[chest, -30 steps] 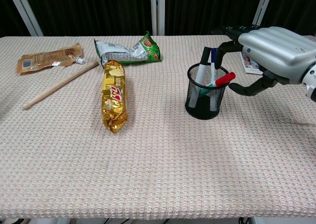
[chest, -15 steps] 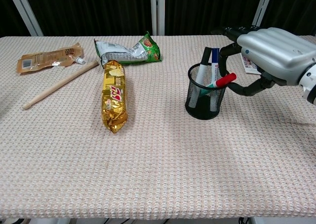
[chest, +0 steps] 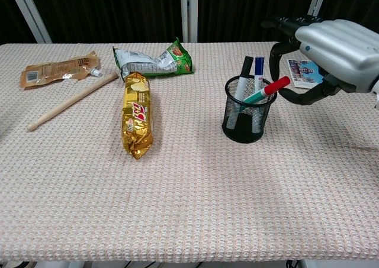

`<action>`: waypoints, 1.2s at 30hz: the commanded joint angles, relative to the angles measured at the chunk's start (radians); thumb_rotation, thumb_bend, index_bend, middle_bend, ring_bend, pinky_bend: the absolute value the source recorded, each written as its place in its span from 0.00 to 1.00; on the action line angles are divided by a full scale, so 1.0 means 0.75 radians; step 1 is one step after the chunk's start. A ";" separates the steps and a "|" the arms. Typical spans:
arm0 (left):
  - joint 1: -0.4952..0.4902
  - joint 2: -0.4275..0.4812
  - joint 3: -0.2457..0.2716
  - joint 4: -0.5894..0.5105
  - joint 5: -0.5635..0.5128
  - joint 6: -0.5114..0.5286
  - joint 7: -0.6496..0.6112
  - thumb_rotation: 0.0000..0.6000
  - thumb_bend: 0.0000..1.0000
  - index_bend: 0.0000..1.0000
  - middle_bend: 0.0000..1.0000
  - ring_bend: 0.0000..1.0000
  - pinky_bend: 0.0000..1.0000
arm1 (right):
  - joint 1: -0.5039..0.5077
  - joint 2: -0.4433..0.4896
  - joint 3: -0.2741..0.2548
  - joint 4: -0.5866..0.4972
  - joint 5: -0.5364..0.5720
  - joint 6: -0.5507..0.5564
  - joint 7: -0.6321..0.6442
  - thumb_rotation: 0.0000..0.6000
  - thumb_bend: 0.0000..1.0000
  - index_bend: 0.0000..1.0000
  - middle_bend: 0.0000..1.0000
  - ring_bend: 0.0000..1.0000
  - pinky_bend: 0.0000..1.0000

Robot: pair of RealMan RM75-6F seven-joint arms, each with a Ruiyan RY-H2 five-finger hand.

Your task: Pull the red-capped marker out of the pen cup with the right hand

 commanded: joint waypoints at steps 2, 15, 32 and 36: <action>-0.002 0.001 0.000 -0.003 -0.001 -0.005 0.003 1.00 0.08 0.00 0.00 0.00 0.00 | -0.041 0.088 -0.002 -0.084 -0.061 0.088 0.051 1.00 0.32 0.65 0.00 0.00 0.00; -0.013 0.000 0.002 -0.030 -0.008 -0.026 0.032 1.00 0.08 0.00 0.00 0.00 0.01 | -0.158 0.246 0.047 -0.080 -0.073 0.291 0.151 1.00 0.32 0.71 0.03 0.00 0.00; -0.019 0.003 0.000 -0.023 -0.031 -0.050 0.029 1.00 0.08 0.00 0.00 0.00 0.01 | -0.095 0.001 -0.041 0.331 0.088 -0.005 0.079 1.00 0.27 0.56 0.00 0.00 0.00; -0.015 0.006 0.001 -0.028 -0.030 -0.042 0.030 1.00 0.08 0.00 0.00 0.00 0.01 | -0.094 0.023 -0.074 0.298 0.064 -0.035 0.116 1.00 0.19 0.04 0.00 0.00 0.00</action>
